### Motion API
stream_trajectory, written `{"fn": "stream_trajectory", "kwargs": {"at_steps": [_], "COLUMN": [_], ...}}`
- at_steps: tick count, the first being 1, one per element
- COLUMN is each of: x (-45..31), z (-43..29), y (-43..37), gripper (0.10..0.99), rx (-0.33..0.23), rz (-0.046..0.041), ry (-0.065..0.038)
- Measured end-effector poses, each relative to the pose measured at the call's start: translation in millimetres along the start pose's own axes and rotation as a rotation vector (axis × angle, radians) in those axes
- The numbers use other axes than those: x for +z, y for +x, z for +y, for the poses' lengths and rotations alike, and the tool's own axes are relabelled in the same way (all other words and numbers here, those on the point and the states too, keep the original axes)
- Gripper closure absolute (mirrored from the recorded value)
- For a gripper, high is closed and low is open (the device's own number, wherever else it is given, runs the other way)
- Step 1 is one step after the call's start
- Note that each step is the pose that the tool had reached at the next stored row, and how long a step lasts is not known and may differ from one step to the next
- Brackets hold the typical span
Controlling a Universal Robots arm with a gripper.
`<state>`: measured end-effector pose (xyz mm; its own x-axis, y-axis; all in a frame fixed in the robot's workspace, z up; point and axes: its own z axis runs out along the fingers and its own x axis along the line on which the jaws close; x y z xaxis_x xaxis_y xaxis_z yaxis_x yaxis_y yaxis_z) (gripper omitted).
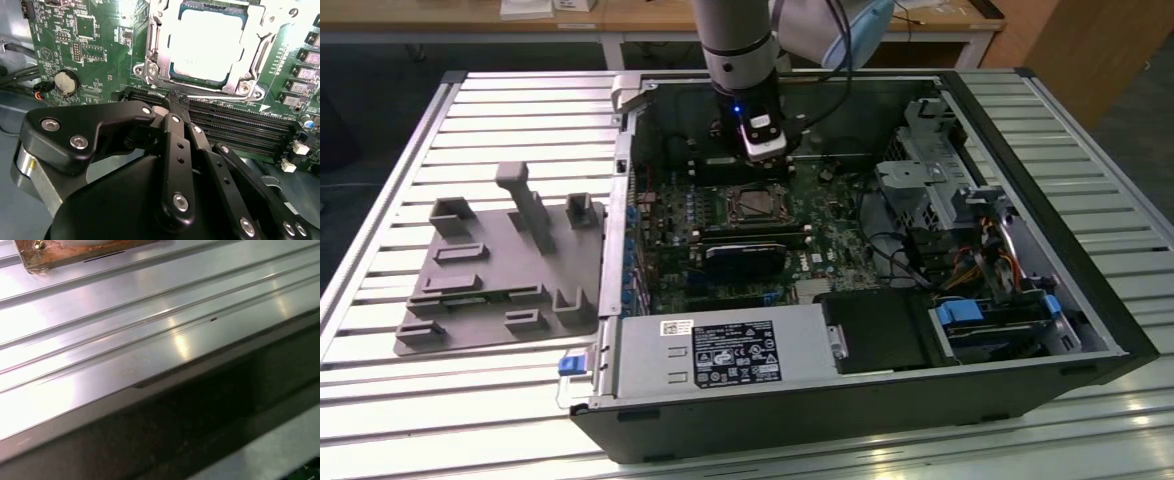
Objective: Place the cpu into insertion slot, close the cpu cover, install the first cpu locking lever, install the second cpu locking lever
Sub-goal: 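Install the first cpu locking lever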
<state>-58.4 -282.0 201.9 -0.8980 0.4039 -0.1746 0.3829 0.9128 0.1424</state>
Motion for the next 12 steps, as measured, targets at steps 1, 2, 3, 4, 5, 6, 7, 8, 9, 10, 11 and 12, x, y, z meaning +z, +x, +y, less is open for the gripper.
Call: {"fn": "stream_trajectory", "kwargs": {"at_steps": [1, 2, 3, 4, 5, 6, 7, 8, 9, 10, 11, 12], "x": [0.0, 0.1, 0.3, 0.6, 0.8, 1.0, 1.2, 1.5, 1.9, 2.3, 2.8, 3.4], "z": [0.0, 0.0, 0.0, 0.0, 0.0, -0.1, -0.1, -0.2, -0.3, -0.4, -0.4, -0.5], "y": [0.0, 0.0, 0.1, 0.1, 0.2, 0.2, 0.2, 0.3, 0.3, 0.4, 0.5, 0.6], "gripper": [0.980, 0.980, 0.980, 0.980, 0.980, 0.980, 0.980, 0.980, 0.980, 0.980, 0.980, 0.980], "rx": [0.000, 0.000, 0.000, 0.000, 0.000, 0.000, -0.001, -0.001, -0.001, -0.001, -0.002, -0.002], "rz": [0.0001, -0.0001, -0.0003, -0.0007, -0.0013, -0.0020, -0.0028, -0.0035, -0.0044, -0.0054, -0.0065, -0.0075], "ry": [0.000, 0.000, 0.000, 0.001, 0.001, 0.002, 0.003, 0.004, 0.005, 0.005, 0.005, 0.006]}}
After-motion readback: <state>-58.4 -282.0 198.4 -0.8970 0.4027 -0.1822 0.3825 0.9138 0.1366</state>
